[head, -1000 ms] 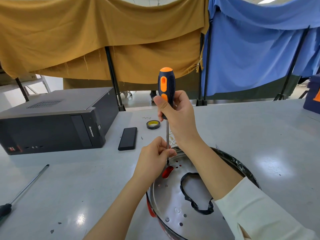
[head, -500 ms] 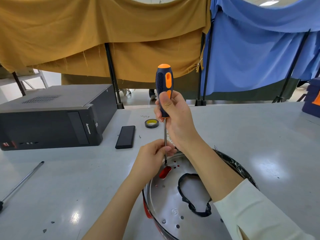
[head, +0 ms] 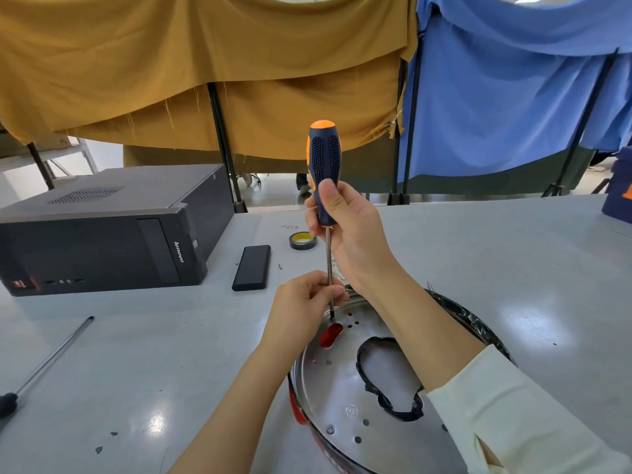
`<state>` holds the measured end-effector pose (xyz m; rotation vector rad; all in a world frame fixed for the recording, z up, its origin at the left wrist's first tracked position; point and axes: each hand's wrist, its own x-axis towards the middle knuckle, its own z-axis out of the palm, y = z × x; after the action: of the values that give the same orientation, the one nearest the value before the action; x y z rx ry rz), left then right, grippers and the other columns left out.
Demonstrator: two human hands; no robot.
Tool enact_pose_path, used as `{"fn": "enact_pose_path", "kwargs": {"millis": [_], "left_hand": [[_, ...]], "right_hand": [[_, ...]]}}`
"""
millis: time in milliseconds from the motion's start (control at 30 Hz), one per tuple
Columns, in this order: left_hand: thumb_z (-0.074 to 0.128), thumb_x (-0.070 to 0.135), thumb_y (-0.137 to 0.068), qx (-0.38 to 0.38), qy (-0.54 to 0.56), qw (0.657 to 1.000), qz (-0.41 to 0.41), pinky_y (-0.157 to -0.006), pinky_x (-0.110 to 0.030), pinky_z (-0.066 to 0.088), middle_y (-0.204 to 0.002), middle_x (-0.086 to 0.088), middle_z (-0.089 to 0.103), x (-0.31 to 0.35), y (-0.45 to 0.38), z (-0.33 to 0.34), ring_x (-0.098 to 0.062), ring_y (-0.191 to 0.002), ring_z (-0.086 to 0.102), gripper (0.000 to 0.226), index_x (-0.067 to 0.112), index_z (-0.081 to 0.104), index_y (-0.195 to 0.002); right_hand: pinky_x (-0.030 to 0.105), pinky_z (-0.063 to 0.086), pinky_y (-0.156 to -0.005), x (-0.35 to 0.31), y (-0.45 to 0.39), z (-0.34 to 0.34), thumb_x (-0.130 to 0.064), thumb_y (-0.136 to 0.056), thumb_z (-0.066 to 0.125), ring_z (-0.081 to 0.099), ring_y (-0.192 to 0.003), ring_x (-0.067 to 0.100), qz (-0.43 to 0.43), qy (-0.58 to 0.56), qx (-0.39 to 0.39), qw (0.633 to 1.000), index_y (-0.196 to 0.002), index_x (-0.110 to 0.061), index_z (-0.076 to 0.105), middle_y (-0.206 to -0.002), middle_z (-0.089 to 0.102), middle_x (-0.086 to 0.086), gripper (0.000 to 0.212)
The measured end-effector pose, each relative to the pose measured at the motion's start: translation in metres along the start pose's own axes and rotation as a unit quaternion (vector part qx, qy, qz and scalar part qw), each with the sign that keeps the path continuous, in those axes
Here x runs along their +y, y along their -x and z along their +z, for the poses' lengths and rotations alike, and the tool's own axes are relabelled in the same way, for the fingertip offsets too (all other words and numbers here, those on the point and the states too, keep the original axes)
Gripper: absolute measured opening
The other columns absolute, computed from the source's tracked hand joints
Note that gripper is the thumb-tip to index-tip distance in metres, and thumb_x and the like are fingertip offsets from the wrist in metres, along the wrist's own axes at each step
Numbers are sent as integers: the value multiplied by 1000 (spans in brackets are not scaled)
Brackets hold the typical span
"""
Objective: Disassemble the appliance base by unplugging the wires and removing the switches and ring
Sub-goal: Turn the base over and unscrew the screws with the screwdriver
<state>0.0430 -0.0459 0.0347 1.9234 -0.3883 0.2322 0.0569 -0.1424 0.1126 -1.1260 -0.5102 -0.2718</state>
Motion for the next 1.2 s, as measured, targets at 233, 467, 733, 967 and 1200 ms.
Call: {"fn": "enact_pose_path", "kwargs": {"millis": [233,467,733,967,1200], "left_hand": [[59,18,-90,-11,-18,1000,0,-68,-16,49,-77,11,72,-2,1,-1,-6,-77,66,16,28,67,-80],[53,16,-93,-15,-21,1000,-3,-70,-16,49,-77,14,71,-1,2,-1,-9,-78,65,21,25,68,-83],[55,21,-93,-19,-36,999,-7,-57,-10,43,-76,18,69,-1,3,-1,-6,-65,60,16,27,69,-87],[58,23,-91,-14,-36,999,-11,-53,-6,39,-74,14,70,1,4,-1,3,-59,56,13,28,68,-86],[58,24,-92,-16,-40,999,-11,-54,-4,39,-74,19,69,2,4,0,5,-59,57,12,27,68,-86]], "right_hand": [[28,42,-58,2,-1,-8,-37,-79,67,55,-72,25,3,11,8,1000,-95,-13,61,-78,68,2,30],[22,35,-53,-2,0,-4,-35,-93,49,51,-63,12,33,-32,-33,998,-102,-12,57,-76,62,1,26],[18,34,-45,-6,1,-5,-36,-84,62,49,-60,11,30,-37,-22,999,-96,-12,49,-75,55,0,29],[21,30,-49,-10,1,-6,-38,-94,42,44,-62,12,47,-38,-36,998,-114,0,51,-76,55,4,43],[22,21,-49,-9,2,-9,-35,-87,60,42,-59,11,51,-47,-40,997,-96,-14,50,-73,48,0,24]]}}
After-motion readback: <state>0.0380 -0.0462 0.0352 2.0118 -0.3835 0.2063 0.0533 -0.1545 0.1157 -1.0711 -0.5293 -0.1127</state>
